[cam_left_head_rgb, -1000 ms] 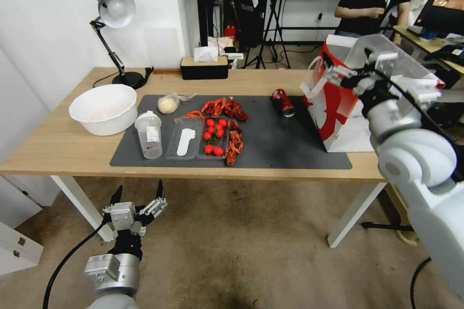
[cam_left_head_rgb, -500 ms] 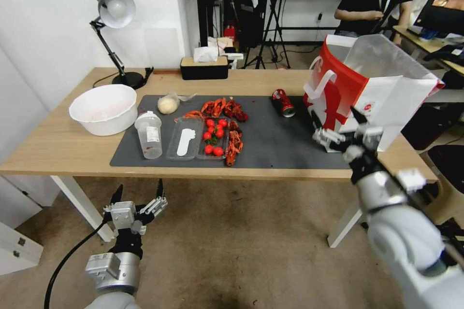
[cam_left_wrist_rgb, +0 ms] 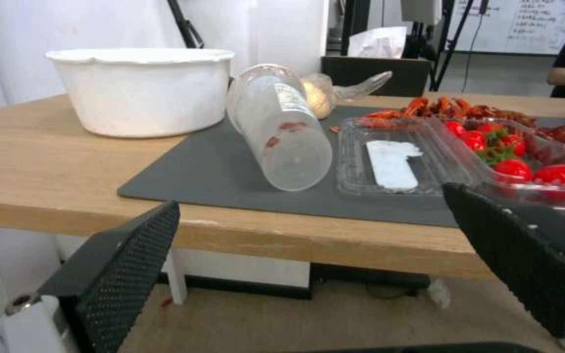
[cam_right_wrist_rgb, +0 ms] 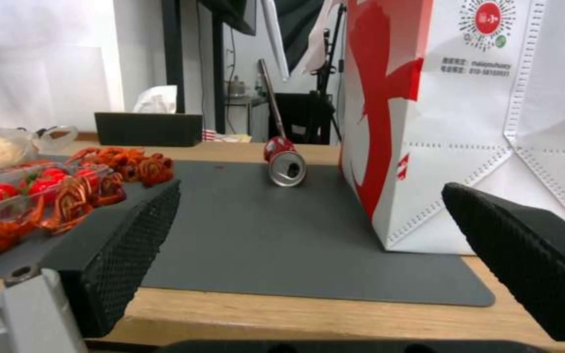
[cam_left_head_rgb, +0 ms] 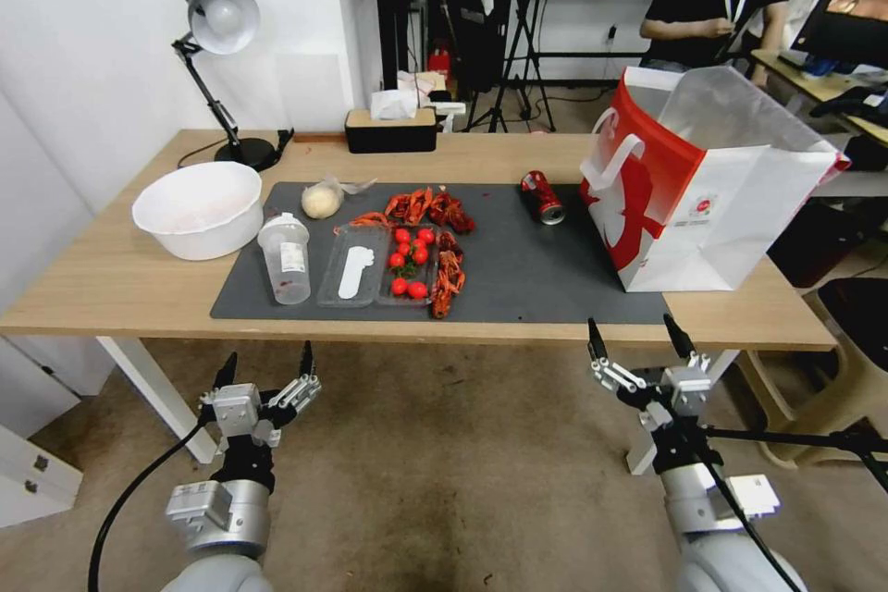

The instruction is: Pick up the trash from the table and place it into the takeout bag.

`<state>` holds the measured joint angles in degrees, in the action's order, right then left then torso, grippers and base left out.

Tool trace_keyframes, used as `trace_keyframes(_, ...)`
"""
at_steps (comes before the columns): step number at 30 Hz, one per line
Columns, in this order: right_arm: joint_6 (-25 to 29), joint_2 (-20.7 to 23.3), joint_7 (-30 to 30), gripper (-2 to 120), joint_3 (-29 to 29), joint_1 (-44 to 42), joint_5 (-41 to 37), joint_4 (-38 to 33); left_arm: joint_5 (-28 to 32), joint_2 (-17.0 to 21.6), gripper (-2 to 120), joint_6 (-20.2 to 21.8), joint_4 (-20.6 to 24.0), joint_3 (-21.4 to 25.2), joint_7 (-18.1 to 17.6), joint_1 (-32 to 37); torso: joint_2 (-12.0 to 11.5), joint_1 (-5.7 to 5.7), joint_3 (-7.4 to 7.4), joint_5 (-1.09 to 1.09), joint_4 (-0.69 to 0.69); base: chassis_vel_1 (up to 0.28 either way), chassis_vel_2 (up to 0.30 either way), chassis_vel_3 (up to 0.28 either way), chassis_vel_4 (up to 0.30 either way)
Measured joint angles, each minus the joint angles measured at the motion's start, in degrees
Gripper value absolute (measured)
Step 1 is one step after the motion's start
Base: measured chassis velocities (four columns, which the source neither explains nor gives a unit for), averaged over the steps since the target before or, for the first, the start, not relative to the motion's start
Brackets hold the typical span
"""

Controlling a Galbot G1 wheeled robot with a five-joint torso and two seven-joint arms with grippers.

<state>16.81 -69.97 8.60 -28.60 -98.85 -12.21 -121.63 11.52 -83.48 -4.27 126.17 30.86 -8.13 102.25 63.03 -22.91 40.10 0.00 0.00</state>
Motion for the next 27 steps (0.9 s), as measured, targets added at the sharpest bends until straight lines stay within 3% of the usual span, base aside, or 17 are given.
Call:
trace_keyframes(10, 1.1, -3.5, -0.1, 100, 1.0, -0.7, 1.7, 0.1, -1.0, -0.8, 100, -0.9, 0.3, -0.1, 0.4, 0.7, 0.0, 0.0, 0.0, 0.0, 0.0, 0.0, 0.0, 0.0, 0.0)
trace_keyframes(27, 1.6, -3.8, -0.5, 100, 1.1, -0.7, 2.1, 1.0, -1.9, -1.5, 100, -1.1, 0.9, -0.7, 0.6, 0.7, 0.0, -0.01, 0.0, 0.0, 0.0, 0.0, 0.0, 0.0, 0.0)
